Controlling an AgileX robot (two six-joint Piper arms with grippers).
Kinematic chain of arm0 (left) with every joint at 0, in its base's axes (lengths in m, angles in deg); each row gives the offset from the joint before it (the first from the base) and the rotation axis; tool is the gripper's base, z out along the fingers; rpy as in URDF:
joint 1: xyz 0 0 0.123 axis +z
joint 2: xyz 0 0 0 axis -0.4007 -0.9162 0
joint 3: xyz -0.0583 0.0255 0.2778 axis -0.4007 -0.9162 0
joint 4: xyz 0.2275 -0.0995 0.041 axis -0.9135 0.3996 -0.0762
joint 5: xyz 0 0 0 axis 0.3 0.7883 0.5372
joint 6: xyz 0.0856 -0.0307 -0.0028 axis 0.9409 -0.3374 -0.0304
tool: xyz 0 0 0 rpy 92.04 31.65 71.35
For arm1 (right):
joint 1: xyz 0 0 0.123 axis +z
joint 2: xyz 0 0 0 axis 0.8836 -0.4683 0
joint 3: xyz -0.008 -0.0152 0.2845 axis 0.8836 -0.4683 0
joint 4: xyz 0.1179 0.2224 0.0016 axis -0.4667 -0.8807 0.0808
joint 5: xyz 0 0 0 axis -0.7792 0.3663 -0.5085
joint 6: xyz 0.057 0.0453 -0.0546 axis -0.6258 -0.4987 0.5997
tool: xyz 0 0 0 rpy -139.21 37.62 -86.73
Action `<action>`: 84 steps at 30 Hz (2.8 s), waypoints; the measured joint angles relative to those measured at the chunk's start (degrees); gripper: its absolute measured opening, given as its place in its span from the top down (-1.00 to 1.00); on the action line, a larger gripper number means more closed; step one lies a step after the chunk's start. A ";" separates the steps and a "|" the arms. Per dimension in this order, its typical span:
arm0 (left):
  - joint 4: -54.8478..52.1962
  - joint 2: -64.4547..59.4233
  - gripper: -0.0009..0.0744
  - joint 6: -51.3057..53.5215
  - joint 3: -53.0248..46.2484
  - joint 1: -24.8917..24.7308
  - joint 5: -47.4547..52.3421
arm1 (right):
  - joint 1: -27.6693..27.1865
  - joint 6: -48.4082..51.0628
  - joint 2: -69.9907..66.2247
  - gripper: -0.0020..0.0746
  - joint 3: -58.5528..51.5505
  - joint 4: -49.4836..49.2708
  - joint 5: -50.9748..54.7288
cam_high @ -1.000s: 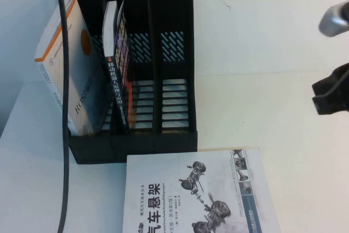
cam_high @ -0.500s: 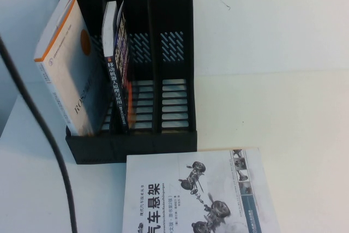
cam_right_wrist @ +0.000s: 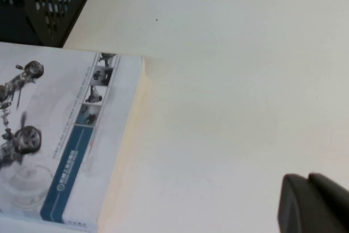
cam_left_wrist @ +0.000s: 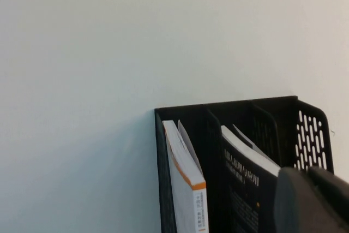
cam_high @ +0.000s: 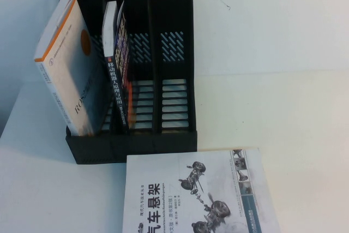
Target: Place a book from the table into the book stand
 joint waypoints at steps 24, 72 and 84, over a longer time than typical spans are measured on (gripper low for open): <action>0.13 0.98 0.98 0.00 -5.40 0.00 3.77 | 0.00 -1.79 0.00 0.95 -0.56 0.00 1.14; 2.65 27.53 0.98 4.82 -27.82 19.17 23.30 | 0.00 -1.81 0.00 0.95 -0.56 0.00 1.18; 2.65 27.53 0.98 6.01 -27.82 19.17 23.30 | 0.00 -1.81 0.00 0.95 -0.56 0.00 1.18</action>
